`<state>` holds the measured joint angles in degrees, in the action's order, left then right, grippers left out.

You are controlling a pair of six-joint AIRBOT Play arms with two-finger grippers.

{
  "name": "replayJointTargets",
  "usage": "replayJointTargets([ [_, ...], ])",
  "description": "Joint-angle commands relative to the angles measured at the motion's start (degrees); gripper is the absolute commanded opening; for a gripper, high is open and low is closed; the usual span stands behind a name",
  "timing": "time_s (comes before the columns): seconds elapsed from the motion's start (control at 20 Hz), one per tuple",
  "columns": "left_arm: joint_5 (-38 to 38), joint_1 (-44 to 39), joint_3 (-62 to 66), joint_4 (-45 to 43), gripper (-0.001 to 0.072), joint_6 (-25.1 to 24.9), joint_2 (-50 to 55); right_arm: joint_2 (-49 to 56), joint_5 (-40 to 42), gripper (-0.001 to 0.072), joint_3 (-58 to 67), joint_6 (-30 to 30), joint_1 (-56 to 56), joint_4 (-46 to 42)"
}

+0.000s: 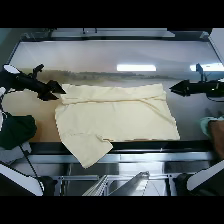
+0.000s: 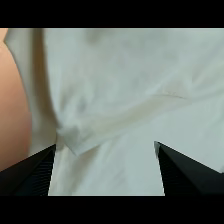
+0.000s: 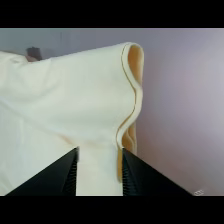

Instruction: Fold the shirts.

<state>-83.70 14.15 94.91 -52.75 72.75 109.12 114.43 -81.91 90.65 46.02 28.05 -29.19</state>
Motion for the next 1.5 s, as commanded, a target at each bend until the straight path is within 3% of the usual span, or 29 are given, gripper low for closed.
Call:
replayJointTargets([
  [0.0, -10.0, 1.7, 4.9, -0.1, 0.0704, 4.5, -0.8, -4.9, -7.2, 0.0288, 0.0, 3.2, 3.3, -3.5],
  [0.1, -12.0, 1.8, 0.8, -0.3, 0.0690, 4.8, -4.3, -7.9, -10.8, 0.0289, -2.1, 5.9, 3.9, -11.3],
  [0.25, -9.7, 1.7, -15.1, -0.3, 0.0690, 2.0, -12.7, -13.4, -9.9, 0.0301, -12.2, 6.8, 4.2, -19.1],
  [0.35, -7.2, 1.9, -28.5, -0.2, 0.0690, 0.7, -18.7, -16.6, -9.8, 0.0413, -19.2, 8.5, 4.8, -22.8],
  [0.5, -0.7, 1.9, -48.1, -0.2, 0.0691, -0.9, -27.3, -19.3, -8.6, 0.0421, -29.3, 8.7, 6.1, -24.1],
  [0.7, -0.3, 1.9, -64.9, 0.3, 0.0691, 1.7, -35.6, -19.6, -8.4, 0.0421, -35.0, 8.5, 7.6, -24.0],
  [0.85, 2.7, 1.9, -71.3, 0.2, 0.0690, 3.4, -41.6, -19.8, -8.3, 0.0421, -35.1, 8.4, 8.2, -23.6],
  [1.2, 19.5, 1.9, -77.1, 0.7, 0.0690, 5.8, -46.2, -19.8, -7.3, 0.0421, -35.1, 8.4, 9.3, -23.5],
  [1.45, 30.0, -1.7, -77.5, 10.0, 0.0662, 2.1, -46.2, -19.8, -7.9, 0.0421, -35.1, 7.9, 9.3, -23.8],
])
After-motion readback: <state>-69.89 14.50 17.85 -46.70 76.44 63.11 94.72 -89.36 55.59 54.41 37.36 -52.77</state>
